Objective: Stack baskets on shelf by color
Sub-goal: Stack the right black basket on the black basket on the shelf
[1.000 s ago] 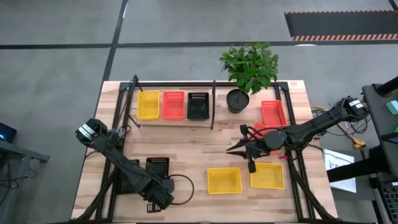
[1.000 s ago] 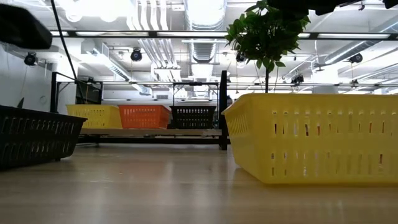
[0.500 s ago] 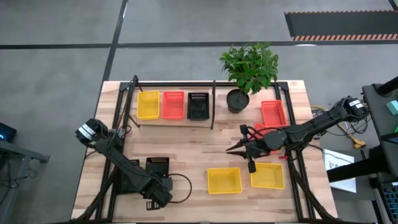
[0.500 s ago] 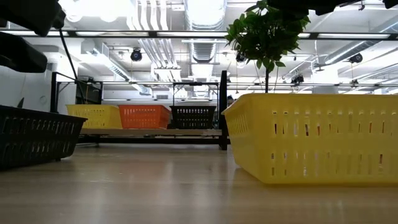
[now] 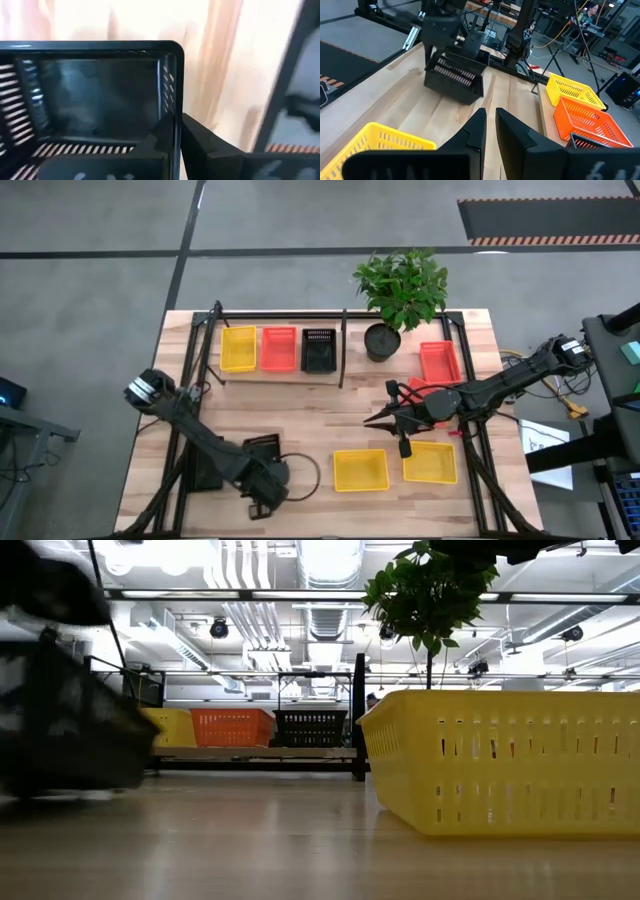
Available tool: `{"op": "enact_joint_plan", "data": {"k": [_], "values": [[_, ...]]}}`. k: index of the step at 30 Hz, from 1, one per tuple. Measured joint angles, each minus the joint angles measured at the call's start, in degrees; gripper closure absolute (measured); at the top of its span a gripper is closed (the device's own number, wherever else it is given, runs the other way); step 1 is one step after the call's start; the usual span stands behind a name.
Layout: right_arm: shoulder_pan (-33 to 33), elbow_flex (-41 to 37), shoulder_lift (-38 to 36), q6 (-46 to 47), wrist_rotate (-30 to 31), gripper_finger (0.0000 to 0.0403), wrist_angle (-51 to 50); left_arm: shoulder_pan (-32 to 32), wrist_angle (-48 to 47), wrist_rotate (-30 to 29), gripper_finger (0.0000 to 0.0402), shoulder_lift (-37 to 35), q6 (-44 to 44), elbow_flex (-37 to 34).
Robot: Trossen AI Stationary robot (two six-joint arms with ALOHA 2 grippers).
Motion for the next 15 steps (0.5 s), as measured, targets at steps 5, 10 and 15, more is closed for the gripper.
{"op": "enact_joint_plan", "data": {"k": [5,10,15], "values": [[0.01,0.00,0.00,0.11,0.00,0.0369,0.02,2.63,-0.22,-0.33,0.0400,0.00,0.62,7.12],[0.00,0.00,0.00,0.15,0.00,0.0369,0.00,3.59,-2.81,-4.70,0.0400,-0.04,4.73,14.21],[-0.01,0.00,0.00,0.19,0.00,0.0369,0.00,3.70,-6.13,-9.38,0.0400,-0.04,9.42,19.29]]}}
